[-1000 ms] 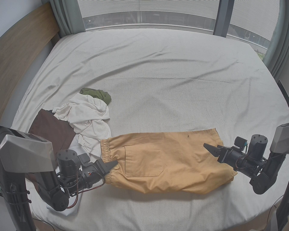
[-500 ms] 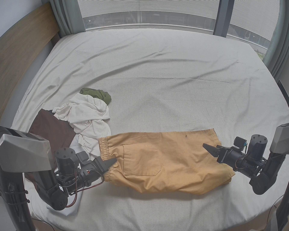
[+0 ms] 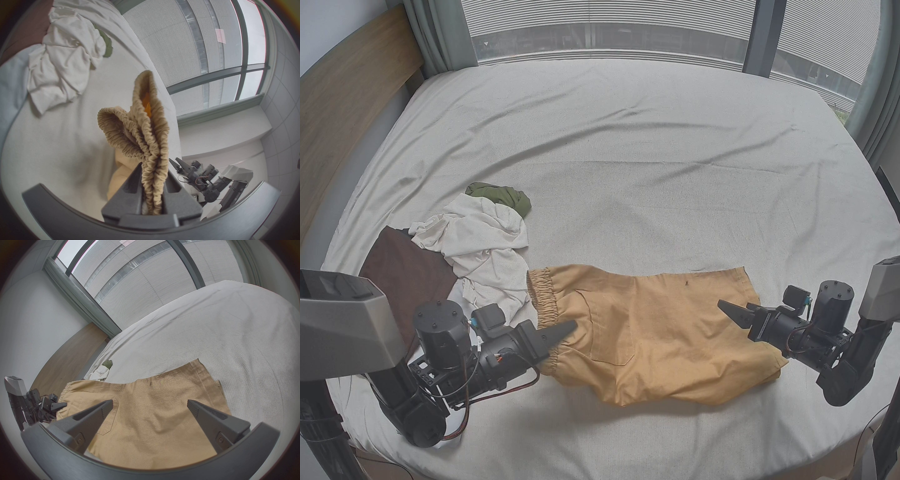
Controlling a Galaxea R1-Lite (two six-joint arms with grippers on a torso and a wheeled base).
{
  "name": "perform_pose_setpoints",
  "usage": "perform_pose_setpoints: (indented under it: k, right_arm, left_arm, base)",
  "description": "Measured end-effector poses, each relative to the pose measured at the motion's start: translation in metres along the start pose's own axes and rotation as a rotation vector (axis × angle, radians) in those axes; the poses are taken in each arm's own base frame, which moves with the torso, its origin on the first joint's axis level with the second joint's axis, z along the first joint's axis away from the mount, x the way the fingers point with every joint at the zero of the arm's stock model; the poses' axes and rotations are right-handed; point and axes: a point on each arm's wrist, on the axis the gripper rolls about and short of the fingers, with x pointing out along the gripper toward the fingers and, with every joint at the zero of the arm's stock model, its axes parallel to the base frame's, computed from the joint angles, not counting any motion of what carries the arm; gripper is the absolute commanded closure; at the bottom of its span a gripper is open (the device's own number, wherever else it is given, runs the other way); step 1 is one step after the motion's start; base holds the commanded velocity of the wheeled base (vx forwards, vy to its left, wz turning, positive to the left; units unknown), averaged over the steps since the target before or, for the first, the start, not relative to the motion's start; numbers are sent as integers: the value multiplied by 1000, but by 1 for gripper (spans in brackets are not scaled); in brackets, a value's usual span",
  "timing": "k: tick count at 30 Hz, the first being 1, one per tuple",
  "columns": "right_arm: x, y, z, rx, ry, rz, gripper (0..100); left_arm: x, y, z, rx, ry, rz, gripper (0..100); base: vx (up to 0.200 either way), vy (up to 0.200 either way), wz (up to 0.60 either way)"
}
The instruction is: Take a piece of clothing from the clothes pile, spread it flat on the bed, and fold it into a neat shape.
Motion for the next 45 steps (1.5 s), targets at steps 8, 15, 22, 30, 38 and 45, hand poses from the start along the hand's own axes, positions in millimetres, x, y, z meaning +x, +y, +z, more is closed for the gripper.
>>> perform_pose_setpoints:
  k: [8, 15, 22, 30, 38, 45]
  right_arm:
    - [0, 1, 1, -2, -4, 4, 0]
    - [-4, 4, 11, -11, -42, 12, 0]
    - [-9, 4, 20, -17, -78, 11, 0]
    - [-10, 4, 26, -24, -104, 13, 0]
    - [-13, 3, 36, -30, -141, 12, 0]
    - [-14, 2, 42, -34, -167, 9, 0]
  left_arm:
    - [21, -23, -3, 25, 5, -110, 100]
    - [41, -33, -16, 34, 35, -167, 100]
    - [61, -37, -27, 40, 57, -202, 100]
    - [82, -42, -38, 32, 118, -187, 100]
    - [106, -54, -40, 28, 158, -174, 100]
    - [127, -67, -44, 32, 176, -199, 100]
  base:
    - [0, 0, 0]
    - [0, 0, 0]
    - [0, 0, 0]
    - [0, 0, 0]
    - [0, 0, 0]
    - [0, 0, 0]
